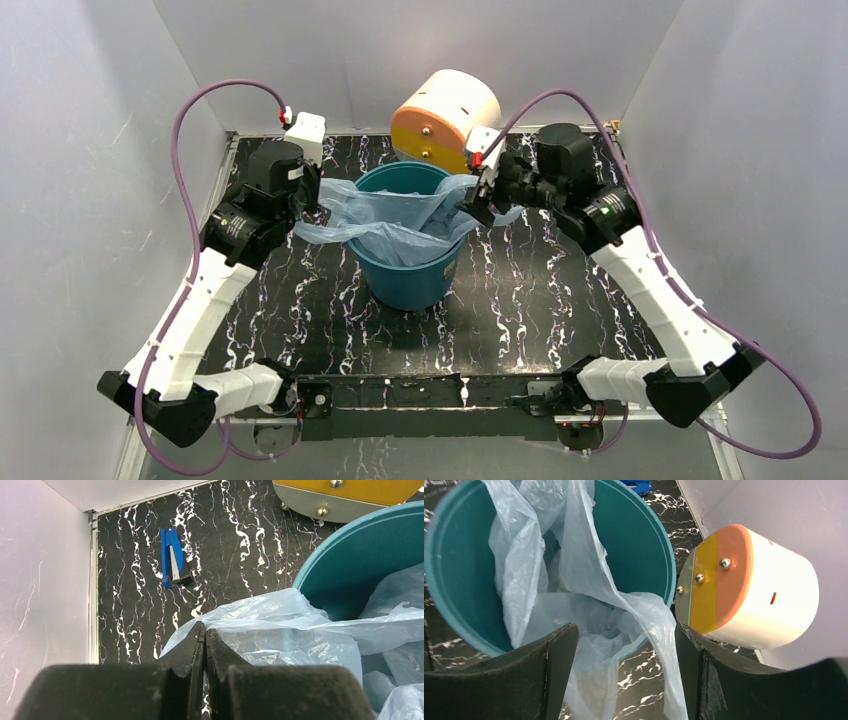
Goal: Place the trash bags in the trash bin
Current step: Place the trash bag in the trash bin.
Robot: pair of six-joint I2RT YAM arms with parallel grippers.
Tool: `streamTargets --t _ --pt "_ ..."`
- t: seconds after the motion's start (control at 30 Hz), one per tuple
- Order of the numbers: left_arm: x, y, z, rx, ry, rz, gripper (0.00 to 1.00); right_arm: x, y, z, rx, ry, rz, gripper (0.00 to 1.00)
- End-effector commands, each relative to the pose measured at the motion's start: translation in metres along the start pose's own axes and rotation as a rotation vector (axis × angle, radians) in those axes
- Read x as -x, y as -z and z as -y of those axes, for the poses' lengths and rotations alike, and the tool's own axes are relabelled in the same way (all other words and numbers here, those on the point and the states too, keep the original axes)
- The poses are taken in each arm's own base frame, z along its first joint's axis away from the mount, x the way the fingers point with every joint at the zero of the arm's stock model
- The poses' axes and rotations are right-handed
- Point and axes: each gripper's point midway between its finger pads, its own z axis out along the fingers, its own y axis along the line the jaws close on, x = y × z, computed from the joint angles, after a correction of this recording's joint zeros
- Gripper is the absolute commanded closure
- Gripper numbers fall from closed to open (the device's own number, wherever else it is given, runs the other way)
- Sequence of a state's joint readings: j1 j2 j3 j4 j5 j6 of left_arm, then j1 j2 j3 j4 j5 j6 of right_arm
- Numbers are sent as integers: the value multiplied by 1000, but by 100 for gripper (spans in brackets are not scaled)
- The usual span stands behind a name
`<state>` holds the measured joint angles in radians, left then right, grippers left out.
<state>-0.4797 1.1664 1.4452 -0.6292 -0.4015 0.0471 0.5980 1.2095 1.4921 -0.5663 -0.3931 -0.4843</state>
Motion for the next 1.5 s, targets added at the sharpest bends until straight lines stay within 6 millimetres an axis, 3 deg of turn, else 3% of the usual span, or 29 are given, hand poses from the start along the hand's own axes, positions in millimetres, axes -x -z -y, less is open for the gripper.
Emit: streamTargets --t 0.0,0.17,0.27,0.4,0.5,0.7,0.9,1.07,1.1,1.13,1.27,1.4,1.47 --pt "6 10 -8 16 33 35 100 17 -18 10 18 236 76 22" --pt "8 13 -8 9 23 30 100 11 -32 10 44 384 59 29" --pt "12 12 -7 3 17 20 100 -1 -39 -5 131 473 49 30" --pt "9 11 -6 3 10 11 100 -9 -50 -8 136 500 62 34" --pt "10 12 -4 -9 18 18 100 -14 -58 -3 140 495 37 51" --pt "7 10 1 -34 15 5 100 -21 -70 1 146 486 16 60" --pt "5 11 -3 -16 19 5 100 -12 -69 3 121 441 38 87" --pt "4 15 0 -44 2 8 100 -4 -62 6 88 360 43 100" --pt "4 16 4 -73 -11 6 96 -2 -61 6 80 325 46 100" --pt "5 18 10 -111 -26 3 82 2 -58 3 94 288 46 100" --pt "16 31 30 -266 -88 22 49 17 -52 -7 153 219 69 100" --pt "32 44 44 -382 -154 97 43 14 -54 -4 136 206 59 100" --pt "27 36 47 -392 -203 63 43 10 -55 -2 124 205 42 100"
